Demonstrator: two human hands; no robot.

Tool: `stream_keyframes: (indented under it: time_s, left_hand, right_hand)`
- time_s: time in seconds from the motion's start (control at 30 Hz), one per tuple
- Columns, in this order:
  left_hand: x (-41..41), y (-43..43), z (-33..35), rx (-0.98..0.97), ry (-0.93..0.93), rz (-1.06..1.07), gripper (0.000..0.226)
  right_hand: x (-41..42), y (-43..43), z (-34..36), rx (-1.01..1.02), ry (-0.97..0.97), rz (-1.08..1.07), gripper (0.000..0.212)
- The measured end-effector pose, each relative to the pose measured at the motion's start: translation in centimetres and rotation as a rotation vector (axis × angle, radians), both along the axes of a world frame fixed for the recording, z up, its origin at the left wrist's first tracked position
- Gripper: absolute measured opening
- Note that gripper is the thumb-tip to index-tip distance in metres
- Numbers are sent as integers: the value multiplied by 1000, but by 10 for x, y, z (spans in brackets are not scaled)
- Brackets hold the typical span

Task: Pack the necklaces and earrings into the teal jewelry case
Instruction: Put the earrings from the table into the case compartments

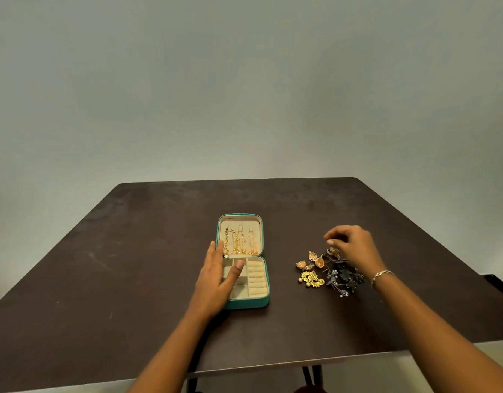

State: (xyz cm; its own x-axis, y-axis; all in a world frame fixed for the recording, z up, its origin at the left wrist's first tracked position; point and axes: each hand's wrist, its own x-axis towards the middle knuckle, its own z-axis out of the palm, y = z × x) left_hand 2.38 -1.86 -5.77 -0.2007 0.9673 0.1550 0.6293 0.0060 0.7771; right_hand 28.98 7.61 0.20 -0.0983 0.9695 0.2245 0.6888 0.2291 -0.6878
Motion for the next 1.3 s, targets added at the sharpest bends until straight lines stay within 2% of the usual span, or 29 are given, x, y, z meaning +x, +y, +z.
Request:
stream_keyframes:
  time_s: [0.3,0.37,0.53,0.7,0.87,1.0,1.13,1.3]
  left_hand:
    - [0,-2,2,20,2,4,74]
    - [0,-2,1,25,3,5,66]
    - [0,-1,2,24,-3,5,67]
    - [-1,-1,1,44,-3,-5,56]
    - [1,-4,5,69,25,-12,44]
    - [2,-6,8,70,50,1,36]
    - [2,-7,6,130,62,10,29]
    - [0,-8,4,229,30,9,13]
  right_hand:
    - [12,21,-17,-136,-273,-115,6]
    - [10,23,-19,-134,-305,-155,9]
    - [9,24,-24,-98,-370,-212,24]
    - [3,18,-21,-18,-361,-194,14]
    - [-32,-2,-1,167,-158,-38,10]
    - [-78,-24,8,165,9,194,14]
    - [-119,-41,0,149,-3,336,14]
    - [-139,-51,-18,245,-93,389,2]
